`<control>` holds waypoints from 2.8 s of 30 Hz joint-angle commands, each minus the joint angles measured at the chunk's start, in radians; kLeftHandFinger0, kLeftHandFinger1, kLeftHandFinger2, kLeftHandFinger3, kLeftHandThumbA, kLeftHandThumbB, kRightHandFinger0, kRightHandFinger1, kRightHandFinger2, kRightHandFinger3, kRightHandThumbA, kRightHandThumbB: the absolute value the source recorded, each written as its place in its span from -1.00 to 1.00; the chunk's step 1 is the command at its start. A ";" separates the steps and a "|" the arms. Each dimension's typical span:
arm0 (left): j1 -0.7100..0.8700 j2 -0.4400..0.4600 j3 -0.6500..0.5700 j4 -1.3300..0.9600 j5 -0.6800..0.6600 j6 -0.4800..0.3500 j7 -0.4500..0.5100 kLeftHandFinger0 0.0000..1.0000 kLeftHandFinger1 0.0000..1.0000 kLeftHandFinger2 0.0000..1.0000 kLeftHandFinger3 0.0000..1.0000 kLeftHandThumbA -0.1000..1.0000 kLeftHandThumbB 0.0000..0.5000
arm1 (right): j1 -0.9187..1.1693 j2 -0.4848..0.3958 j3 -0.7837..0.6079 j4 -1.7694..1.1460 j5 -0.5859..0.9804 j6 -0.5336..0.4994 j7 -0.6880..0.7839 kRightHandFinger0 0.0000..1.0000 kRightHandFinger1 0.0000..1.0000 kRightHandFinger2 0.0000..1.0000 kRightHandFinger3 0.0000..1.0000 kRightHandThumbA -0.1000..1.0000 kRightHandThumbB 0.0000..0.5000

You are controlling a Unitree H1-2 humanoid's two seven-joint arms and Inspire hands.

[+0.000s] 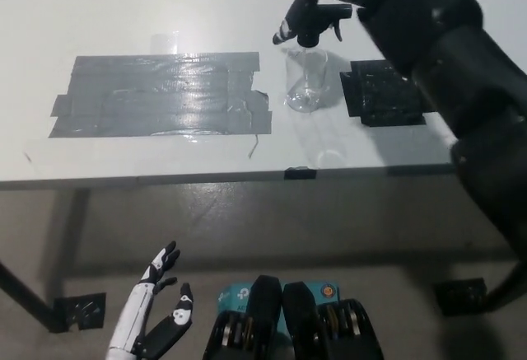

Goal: The robot grabs the black lid of the spray bottle on the desk and places it on the black area of the desk

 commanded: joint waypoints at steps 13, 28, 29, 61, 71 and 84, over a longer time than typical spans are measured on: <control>0.027 -0.023 0.014 -0.050 0.038 -0.017 0.033 0.75 1.00 1.00 1.00 -0.57 -0.52 | -0.035 0.017 -0.007 0.085 -0.066 -0.088 -0.022 1.00 1.00 1.00 1.00 0.54 0.95; -0.022 -0.010 0.020 -0.035 0.095 -0.022 0.042 0.77 0.99 1.00 1.00 -0.57 -0.52 | -0.044 -0.016 -0.029 0.096 -0.084 -0.091 -0.045 1.00 1.00 1.00 1.00 0.59 0.84; -0.028 -0.013 0.020 -0.024 0.087 -0.038 0.043 0.77 0.99 1.00 1.00 -0.59 -0.54 | -0.043 -0.024 -0.024 0.098 -0.090 -0.099 -0.045 1.00 1.00 1.00 1.00 0.58 0.87; -0.043 0.000 0.027 -0.058 0.095 -0.016 0.021 0.65 0.87 1.00 1.00 -0.69 -0.64 | -0.035 -0.074 -0.073 0.106 -0.086 -0.131 -0.016 1.00 1.00 1.00 1.00 0.47 0.51; -0.051 0.002 0.022 -0.042 0.083 -0.039 0.021 0.55 0.77 0.94 1.00 -0.81 -0.61 | 0.005 -0.087 -0.158 0.104 -0.047 -0.126 -0.103 0.76 0.47 0.60 0.98 -0.59 0.40; -0.079 0.014 0.017 -0.059 0.067 -0.018 0.000 0.33 0.52 0.75 1.00 -0.86 -0.57 | 0.048 -0.112 -0.204 0.112 -0.053 -0.140 -0.133 -0.16 -0.21 -0.05 0.01 -0.84 0.49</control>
